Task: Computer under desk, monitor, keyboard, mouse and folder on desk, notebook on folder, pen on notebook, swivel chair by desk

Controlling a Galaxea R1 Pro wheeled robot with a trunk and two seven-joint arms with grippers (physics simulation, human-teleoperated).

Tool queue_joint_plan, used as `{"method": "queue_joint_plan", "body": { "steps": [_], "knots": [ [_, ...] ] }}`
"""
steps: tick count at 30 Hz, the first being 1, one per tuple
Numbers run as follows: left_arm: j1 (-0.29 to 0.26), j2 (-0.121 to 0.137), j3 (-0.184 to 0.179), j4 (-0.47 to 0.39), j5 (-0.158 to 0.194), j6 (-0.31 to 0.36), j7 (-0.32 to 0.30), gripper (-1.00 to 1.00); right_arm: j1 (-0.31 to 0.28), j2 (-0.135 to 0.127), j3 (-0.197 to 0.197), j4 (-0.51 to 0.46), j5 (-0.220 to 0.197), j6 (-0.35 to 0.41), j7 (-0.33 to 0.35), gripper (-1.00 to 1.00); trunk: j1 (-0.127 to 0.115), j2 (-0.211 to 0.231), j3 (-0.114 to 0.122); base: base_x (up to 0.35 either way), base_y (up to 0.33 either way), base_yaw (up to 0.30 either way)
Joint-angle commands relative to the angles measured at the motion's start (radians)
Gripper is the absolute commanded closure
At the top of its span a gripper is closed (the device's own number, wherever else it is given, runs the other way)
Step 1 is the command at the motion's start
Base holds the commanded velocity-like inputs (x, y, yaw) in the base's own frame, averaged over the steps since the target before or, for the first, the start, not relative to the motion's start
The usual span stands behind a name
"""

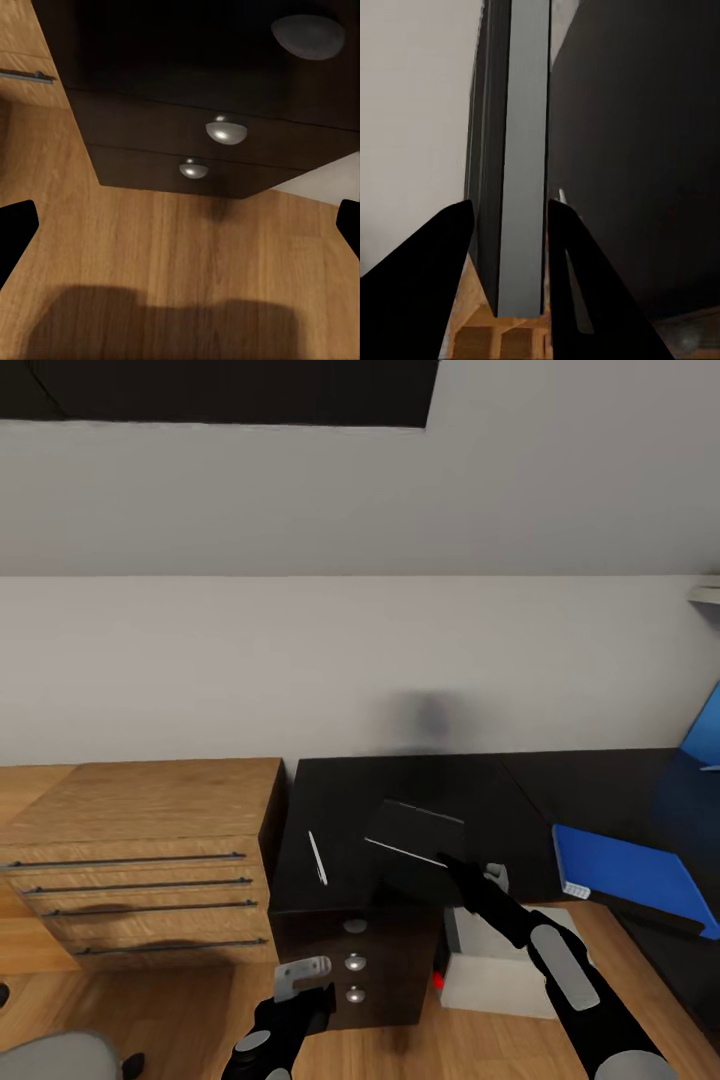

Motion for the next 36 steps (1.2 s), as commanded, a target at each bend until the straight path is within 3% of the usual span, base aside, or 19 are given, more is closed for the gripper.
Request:
{"method": "queue_joint_plan", "body": {
  "steps": [1, 4, 7, 10, 17, 27, 36],
  "knots": [
    [-0.001, 0.001, -0.003, -0.002, 0.005, 0.002, 0.008, -1.00, 0.000, -0.009, -0.003, -0.015, -0.041, 0.030, -0.013, 1.00, -0.004, 0.007, 0.002, 0.000, 0.000, 0.000],
    [-0.001, 0.001, -0.003, -0.002, 0.005, 0.002, 0.008, -1.00, 0.001, -0.021, -0.011, -0.049, -0.088, 0.056, -0.057, 1.00, -0.015, 0.028, 0.012, 0.000, 0.000, 0.000],
    [-0.001, 0.001, -0.003, -0.001, 0.007, 0.003, 0.008, -1.00, 0.004, -0.028, -0.077, -0.074, -0.147, 0.085, -0.088, 1.00, -0.023, 0.042, 0.018, 0.000, 0.000, 0.000],
    [-0.001, 0.001, -0.003, 0.001, 0.007, 0.003, 0.008, -1.00, 0.007, -0.030, -0.107, -0.081, -0.169, 0.097, -0.097, 1.00, -0.023, 0.042, 0.018, 0.000, 0.000, 0.000],
    [-0.001, 0.000, -0.003, 0.012, 0.007, 0.004, 0.008, -1.00, 0.008, -0.045, -0.127, -0.082, -0.181, 0.102, -0.103, 1.00, -0.023, 0.042, 0.018, 0.000, 0.000, -0.020],
    [-0.001, -0.001, -0.003, 0.016, 0.006, 0.004, 0.008, -1.00, 0.009, -0.057, -0.143, -0.081, -0.183, 0.099, -0.106, 1.00, -0.023, 0.042, 0.018, 0.000, 0.000, -0.215],
    [-0.001, -0.001, -0.004, 0.016, 0.006, 0.004, 0.008, -1.00, 0.009, -0.057, -0.236, -0.059, -0.183, 0.099, -0.108, 1.00, -0.023, 0.042, 0.018, 0.000, 0.000, -0.261]
  ]
}}
